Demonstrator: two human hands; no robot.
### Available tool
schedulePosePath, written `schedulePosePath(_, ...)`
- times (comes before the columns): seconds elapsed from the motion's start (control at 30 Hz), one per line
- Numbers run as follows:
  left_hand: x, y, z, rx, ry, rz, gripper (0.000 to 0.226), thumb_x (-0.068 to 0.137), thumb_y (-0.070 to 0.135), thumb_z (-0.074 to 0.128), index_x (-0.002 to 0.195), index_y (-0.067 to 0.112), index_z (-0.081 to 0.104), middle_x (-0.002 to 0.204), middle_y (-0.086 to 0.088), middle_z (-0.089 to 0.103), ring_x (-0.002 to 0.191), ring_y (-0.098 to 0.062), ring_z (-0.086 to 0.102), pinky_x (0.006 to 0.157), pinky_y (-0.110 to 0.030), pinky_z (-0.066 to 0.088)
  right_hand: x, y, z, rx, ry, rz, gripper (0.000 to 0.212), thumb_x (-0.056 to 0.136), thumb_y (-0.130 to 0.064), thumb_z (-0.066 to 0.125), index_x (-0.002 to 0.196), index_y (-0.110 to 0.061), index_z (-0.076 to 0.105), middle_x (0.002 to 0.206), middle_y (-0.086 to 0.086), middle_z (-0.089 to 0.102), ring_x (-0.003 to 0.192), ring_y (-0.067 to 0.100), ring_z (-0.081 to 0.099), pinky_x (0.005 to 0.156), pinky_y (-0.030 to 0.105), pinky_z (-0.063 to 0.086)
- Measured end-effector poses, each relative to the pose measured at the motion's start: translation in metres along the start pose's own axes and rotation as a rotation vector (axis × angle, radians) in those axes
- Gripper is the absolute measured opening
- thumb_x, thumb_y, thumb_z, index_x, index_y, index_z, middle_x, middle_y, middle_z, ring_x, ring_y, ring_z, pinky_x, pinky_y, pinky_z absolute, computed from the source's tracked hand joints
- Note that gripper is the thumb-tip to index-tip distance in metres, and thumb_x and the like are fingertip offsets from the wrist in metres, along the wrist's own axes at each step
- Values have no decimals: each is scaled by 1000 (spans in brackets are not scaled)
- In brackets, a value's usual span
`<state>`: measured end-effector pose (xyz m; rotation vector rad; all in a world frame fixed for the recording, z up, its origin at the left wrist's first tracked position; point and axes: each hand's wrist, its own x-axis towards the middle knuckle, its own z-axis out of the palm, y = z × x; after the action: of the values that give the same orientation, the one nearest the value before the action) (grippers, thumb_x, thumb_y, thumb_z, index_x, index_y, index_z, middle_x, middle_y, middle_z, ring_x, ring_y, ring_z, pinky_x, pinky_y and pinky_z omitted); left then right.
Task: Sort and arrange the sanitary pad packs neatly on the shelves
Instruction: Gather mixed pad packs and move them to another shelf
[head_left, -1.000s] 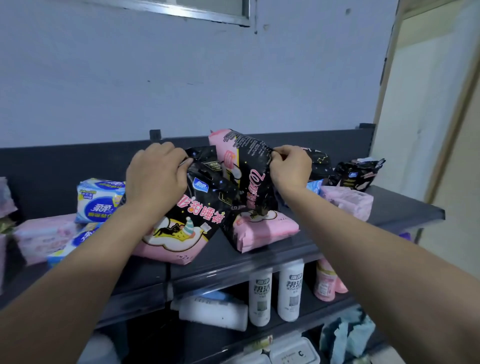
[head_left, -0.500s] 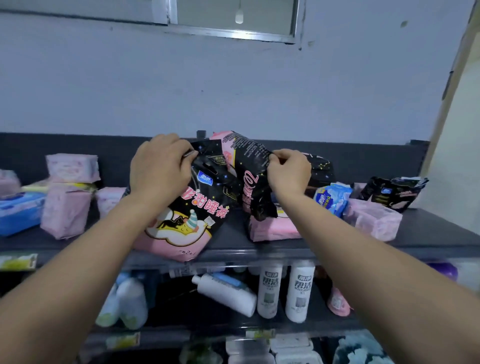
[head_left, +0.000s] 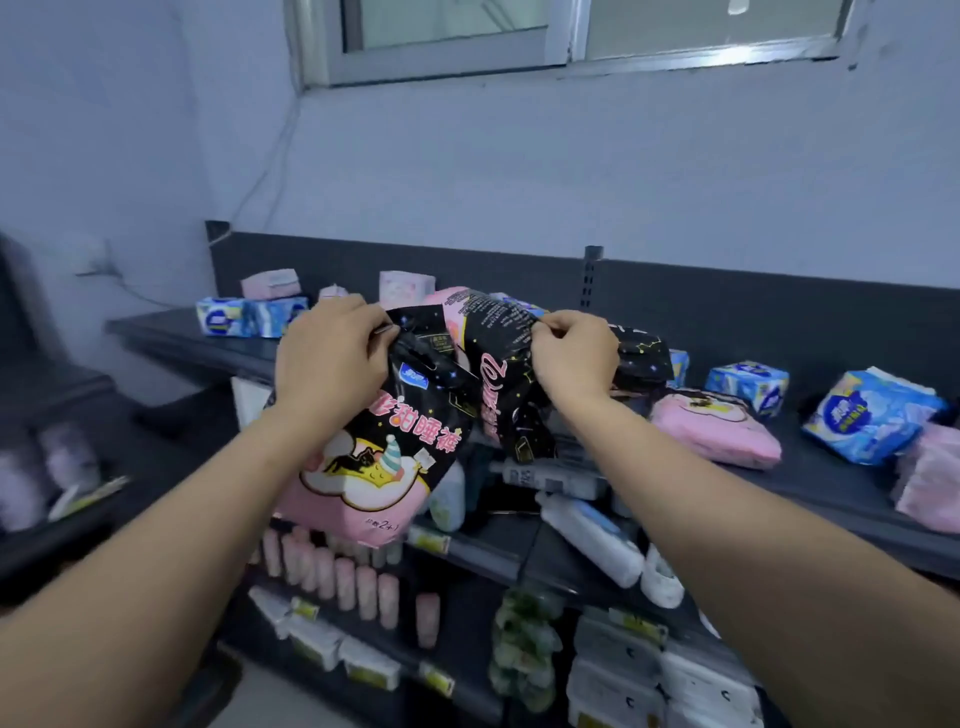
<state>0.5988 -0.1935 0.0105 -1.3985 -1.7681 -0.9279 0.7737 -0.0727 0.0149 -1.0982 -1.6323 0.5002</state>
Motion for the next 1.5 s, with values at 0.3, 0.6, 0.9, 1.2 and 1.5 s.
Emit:
schedulePosePath(0.3, -72, -97, -107, 272, -38, -175, 15, 88, 18, 61, 82, 9, 70, 78, -8, 63, 81, -35, 58, 63, -38, 42, -80, -83, 92, 89, -299, -117, 20, 83, -14, 57, 89, -8, 75, 98, 10, 73, 98, 31, 63, 76, 29, 45)
schedulePosePath(0.6, -143, -193, -231, 512, -39, -396, 16, 92, 21, 59, 89, 12, 73, 85, -1, 65, 88, -27, 58, 62, -30, 34, -187, -190, 186, 210, -587, -214, 23, 87, -15, 58, 100, -19, 76, 106, 0, 73, 106, 22, 63, 86, 24, 44)
schedulePosePath(0.9, -211, -289, -358, 668, -36, -589, 18, 93, 24, 58, 95, 17, 74, 93, 4, 66, 96, -22, 59, 66, -31, 43, -312, -302, 270, 288, -833, -306, 20, 82, -13, 57, 79, -20, 75, 99, -6, 74, 99, 19, 63, 78, 20, 42)
schedulePosePath(1.2, -273, -362, -472, 835, -8, -698, 18, 93, 25, 58, 93, 16, 74, 92, 3, 66, 96, -22, 59, 63, -29, 37, -432, -402, 329, 400, -992, -360, 21, 81, -11, 56, 72, -20, 73, 99, -6, 73, 98, 19, 63, 73, 19, 38)
schedulePosePath(1.5, -314, -425, -546, 959, 28, -710, 16, 91, 21, 62, 89, 11, 75, 87, -2, 67, 91, -27, 60, 63, -32, 41, -512, -480, 381, 484, -1074, -457, 19, 82, -12, 57, 73, -15, 72, 107, -6, 72, 101, 21, 63, 79, 23, 45)
